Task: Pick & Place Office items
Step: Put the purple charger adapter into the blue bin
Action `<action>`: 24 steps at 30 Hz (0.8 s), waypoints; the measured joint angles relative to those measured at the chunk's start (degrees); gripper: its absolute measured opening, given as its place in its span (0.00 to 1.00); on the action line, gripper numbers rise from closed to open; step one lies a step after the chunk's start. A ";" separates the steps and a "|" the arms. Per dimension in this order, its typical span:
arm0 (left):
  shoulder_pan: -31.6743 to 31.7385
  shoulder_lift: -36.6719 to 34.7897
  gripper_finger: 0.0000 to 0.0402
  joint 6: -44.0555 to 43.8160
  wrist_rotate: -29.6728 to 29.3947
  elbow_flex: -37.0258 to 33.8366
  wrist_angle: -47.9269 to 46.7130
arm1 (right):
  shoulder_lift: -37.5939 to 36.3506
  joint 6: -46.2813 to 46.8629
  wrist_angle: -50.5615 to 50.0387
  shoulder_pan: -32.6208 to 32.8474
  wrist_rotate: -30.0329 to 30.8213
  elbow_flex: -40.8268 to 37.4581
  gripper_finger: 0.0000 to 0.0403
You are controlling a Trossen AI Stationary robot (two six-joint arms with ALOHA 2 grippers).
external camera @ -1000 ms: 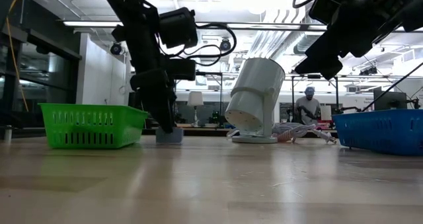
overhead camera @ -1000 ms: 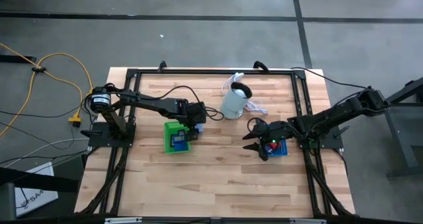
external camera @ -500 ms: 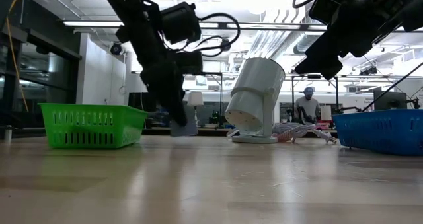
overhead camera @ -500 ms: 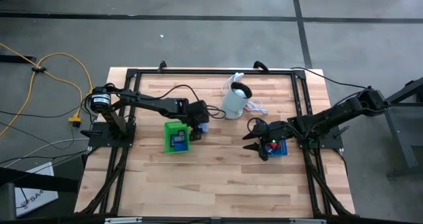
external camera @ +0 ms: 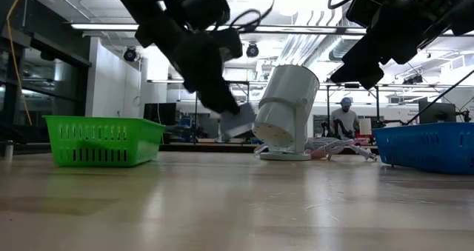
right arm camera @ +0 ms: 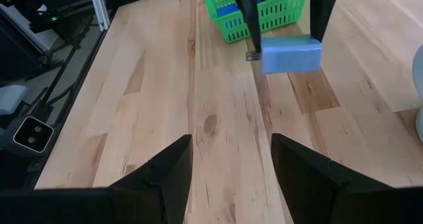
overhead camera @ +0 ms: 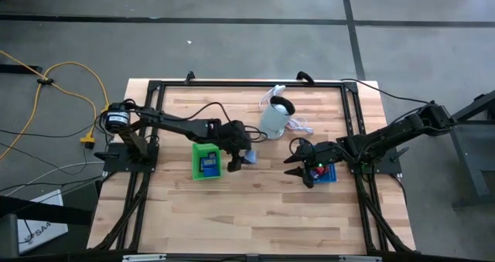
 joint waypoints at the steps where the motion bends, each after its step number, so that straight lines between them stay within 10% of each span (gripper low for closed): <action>1: -0.30 0.00 0.64 -0.07 0.00 0.00 1.38 | 0.00 -0.01 -0.01 0.00 0.00 0.00 0.48; 24: -9.27 0.00 0.64 9.67 -30.22 0.00 14.08 | 0.00 27.92 0.10 -0.02 16.89 0.00 0.48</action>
